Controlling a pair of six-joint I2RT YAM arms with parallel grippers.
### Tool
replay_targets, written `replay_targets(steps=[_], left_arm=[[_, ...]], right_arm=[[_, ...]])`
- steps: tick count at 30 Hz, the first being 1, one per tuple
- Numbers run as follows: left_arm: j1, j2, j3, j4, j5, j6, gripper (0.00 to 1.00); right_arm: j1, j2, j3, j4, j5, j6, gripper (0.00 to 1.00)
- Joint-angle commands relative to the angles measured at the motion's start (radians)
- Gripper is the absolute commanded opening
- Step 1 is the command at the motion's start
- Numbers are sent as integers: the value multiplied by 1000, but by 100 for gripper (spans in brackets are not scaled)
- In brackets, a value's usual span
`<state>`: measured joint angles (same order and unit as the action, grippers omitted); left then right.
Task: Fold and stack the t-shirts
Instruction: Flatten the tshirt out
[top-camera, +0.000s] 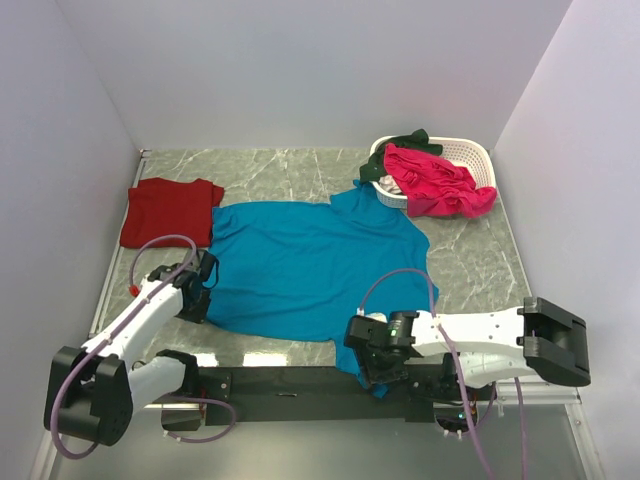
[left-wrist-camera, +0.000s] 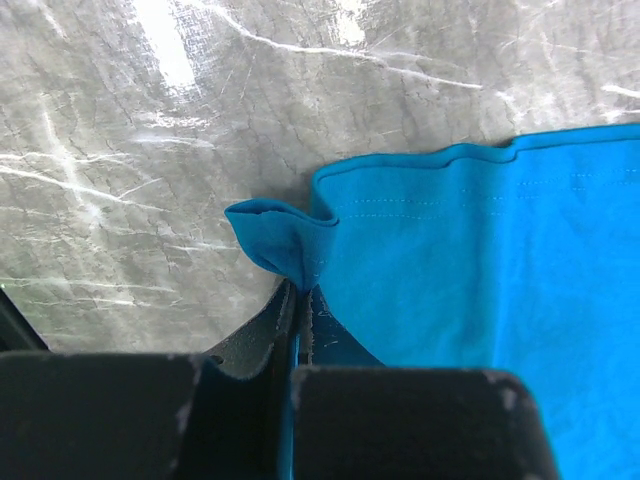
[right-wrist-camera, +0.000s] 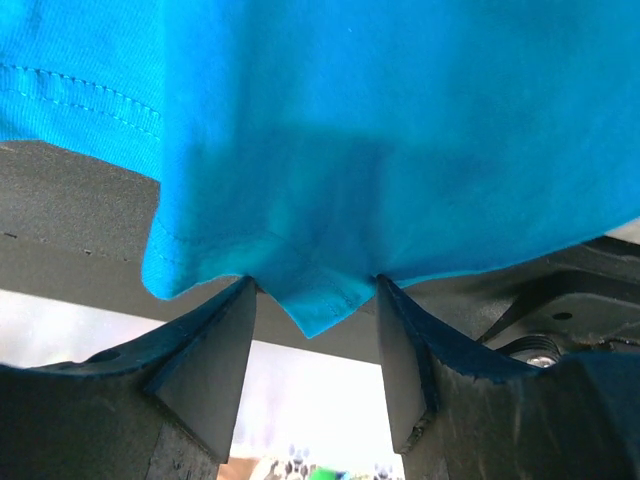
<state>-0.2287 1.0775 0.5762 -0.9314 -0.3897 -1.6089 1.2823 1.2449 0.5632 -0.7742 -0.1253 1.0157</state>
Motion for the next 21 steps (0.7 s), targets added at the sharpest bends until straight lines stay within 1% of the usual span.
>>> replay_targets(steps=[1, 5, 6, 8, 9, 11, 12, 14, 15, 18, 20, 21], left_arm=[[-1, -39, -10, -33, -8, 7, 1], [0, -73, -18, -37, -11, -3, 1], [-1, -74, -19, -37, -8, -3, 1], [-1, -74, -16, -35, -3, -3, 1], [-1, -73, -15, -32, -3, 1, 1], [-1, -68, -10, -30, -5, 7, 1], [0, -67, -9, -27, -9, 10, 1], [-1, -67, -9, -26, -15, 23, 1], [0, -68, -9, -26, -17, 27, 1], [-1, -79, -12, -30, -24, 61, 1], [-1, -93, -12, -46, -37, 90, 1], [0, -99, -12, -49, -40, 105, 1]], right_arm=[[64, 19, -60, 44, 87, 121, 58], [97, -10, -86, 29, 113, 179, 56], [98, -7, -97, 41, 115, 184, 53], [97, 10, -97, 47, 115, 185, 49], [97, 19, -97, 49, 110, 181, 45], [100, 40, -91, 56, 104, 178, 41], [101, 45, -86, 53, 105, 176, 33], [106, 42, -77, 35, 116, 170, 25], [106, 39, -62, 24, 124, 159, 17], [104, 27, -10, -49, 124, 136, 6], [103, 4, 29, -131, 124, 123, 3], [104, -8, 70, -164, 124, 112, 0]])
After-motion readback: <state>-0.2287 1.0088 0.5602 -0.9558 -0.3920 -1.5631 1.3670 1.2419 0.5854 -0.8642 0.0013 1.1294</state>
